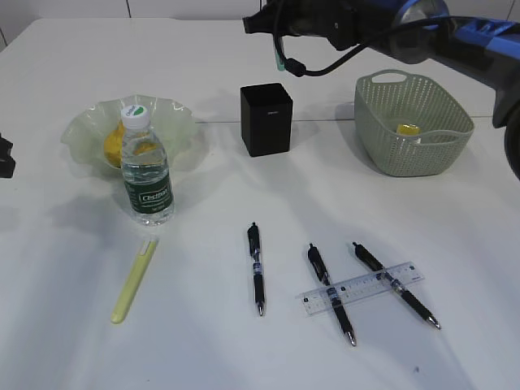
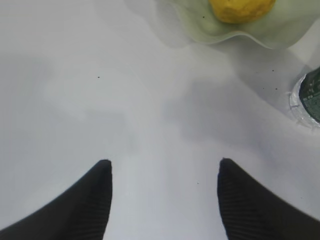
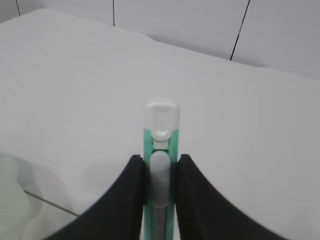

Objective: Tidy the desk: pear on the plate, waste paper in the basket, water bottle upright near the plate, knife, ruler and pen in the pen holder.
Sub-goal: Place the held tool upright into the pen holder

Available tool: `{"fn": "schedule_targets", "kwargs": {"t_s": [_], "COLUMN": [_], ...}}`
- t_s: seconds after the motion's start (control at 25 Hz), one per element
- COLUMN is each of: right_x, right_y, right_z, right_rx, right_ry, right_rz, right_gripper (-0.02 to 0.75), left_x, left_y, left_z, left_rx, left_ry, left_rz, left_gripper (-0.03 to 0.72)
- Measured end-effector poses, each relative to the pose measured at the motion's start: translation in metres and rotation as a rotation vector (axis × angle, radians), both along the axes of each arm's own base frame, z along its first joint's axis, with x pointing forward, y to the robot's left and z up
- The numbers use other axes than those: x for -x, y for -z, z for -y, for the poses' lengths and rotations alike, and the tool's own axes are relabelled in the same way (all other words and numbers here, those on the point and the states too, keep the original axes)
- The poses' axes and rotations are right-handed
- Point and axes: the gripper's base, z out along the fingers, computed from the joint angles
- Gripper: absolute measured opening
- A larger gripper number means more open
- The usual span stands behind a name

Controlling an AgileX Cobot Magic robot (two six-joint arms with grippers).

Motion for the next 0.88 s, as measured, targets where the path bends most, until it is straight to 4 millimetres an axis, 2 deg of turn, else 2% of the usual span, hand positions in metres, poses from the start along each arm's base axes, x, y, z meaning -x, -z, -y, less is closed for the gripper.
{"fn": "schedule_targets", "kwargs": {"t_s": [0.16, 0.44, 0.88], "right_x": [-0.003, -0.009, -0.01], "right_y": [0.001, 0.024, 0.023], "right_z": [-0.002, -0.005, -0.007], "right_rx": [-0.022, -0.019, -0.032], "right_ry": [-0.018, -0.028, -0.04], "right_rz": [0.062, 0.059, 0.099], "right_gripper": [0.141, 0.141, 0.141], "left_x": [0.0, 0.0, 0.0], "left_y": [0.0, 0.0, 0.0], "left_z": [0.0, 0.0, 0.0], "left_rx": [-0.002, -0.002, -0.003], "left_ry": [0.001, 0.001, 0.002], "left_rz": [0.0, 0.002, 0.002], "left_gripper": [0.465, 0.465, 0.465]}}
